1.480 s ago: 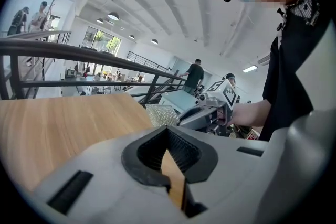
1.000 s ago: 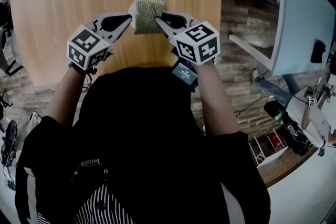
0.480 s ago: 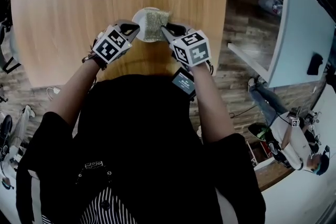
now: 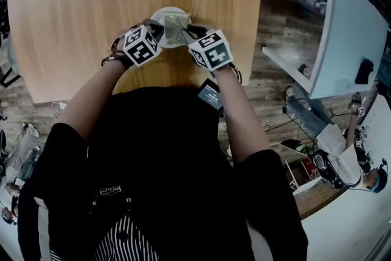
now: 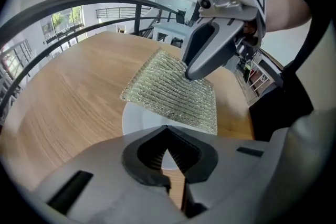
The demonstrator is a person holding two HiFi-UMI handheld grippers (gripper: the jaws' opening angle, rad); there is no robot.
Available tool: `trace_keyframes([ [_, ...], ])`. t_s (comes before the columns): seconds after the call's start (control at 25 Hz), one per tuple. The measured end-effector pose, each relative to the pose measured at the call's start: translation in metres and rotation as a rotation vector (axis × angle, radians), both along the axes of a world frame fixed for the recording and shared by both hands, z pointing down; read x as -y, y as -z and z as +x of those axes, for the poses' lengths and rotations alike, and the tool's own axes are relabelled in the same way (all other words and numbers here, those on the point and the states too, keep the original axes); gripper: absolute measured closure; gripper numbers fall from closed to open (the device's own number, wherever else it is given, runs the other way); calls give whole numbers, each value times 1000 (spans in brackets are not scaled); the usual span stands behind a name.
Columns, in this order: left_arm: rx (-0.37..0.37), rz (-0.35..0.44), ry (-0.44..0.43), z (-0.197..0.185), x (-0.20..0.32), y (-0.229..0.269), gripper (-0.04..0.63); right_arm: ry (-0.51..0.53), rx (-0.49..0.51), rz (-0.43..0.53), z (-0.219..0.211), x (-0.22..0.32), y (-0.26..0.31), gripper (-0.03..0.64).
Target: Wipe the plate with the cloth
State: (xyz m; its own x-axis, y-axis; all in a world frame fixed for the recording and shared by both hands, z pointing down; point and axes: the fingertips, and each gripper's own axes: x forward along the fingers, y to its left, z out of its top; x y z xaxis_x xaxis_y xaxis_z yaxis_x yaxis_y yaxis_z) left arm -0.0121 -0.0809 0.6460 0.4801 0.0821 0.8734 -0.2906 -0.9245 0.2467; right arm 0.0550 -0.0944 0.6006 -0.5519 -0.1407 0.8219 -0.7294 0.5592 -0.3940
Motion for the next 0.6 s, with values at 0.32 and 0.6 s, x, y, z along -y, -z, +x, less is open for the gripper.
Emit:
trace_keyframes([
  [0.32,52,10,-52,8,5,-12,601,25,-19,-29,2,-9,-7,574],
  [0.6,98,-10,-71,11,4,-10,601,148,-121,55,8,8,-5,574],
])
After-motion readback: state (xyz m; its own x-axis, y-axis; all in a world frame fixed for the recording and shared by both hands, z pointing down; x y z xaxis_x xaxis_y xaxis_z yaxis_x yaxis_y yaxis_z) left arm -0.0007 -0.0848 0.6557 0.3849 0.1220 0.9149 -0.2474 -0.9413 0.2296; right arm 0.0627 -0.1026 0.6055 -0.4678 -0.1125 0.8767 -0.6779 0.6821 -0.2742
